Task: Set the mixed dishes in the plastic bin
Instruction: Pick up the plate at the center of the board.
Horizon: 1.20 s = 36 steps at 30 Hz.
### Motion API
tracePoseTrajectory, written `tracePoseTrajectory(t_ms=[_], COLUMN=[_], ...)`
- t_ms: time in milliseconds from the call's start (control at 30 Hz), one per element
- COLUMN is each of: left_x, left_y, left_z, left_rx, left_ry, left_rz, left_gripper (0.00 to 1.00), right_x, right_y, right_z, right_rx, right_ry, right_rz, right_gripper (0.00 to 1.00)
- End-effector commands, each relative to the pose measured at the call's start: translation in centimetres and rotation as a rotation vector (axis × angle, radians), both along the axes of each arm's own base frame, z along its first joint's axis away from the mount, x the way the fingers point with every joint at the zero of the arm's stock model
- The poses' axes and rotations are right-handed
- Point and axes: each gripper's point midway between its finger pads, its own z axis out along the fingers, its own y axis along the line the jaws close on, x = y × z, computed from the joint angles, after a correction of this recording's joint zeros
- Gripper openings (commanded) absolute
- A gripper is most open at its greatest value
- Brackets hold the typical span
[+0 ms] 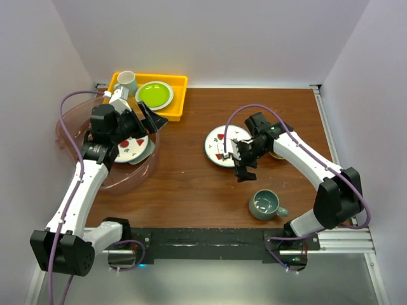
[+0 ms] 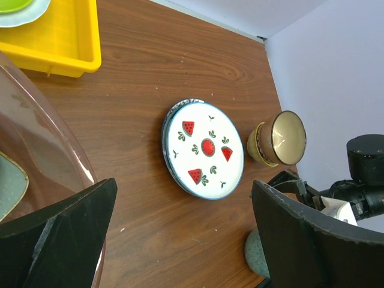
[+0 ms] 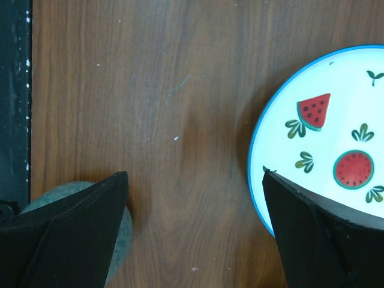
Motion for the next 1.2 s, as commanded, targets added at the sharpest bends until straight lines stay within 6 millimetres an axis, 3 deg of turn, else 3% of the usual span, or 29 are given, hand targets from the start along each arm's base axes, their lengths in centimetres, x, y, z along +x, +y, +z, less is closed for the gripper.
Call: tracePoseTrajectory(t_ms=[0, 733, 1167], left_x=[0.5, 0.3, 0.4], left_y=[-0.4, -1.1, -1.2], left_z=[0.7, 0.3, -0.5], left_rx=[0.003, 0.01, 0.021], left_ry=[-0.045, -0.034, -0.015], left_rz=[-0.006, -0.021, -0.019], left_gripper=[1.0, 1.0, 1.0], right_x=[-0.1, -1.2, -0.2], right_y=[0.1, 1.4, 0.3], right_z=[0.0, -3.3, -6.1], right_rx=[-0.013, -0.13, -0.19], right_ry=[-0.066, -0.161, -0.237], right_rz=[0.039, 0.073, 0.0], right_gripper=[0.98, 0.98, 0.96])
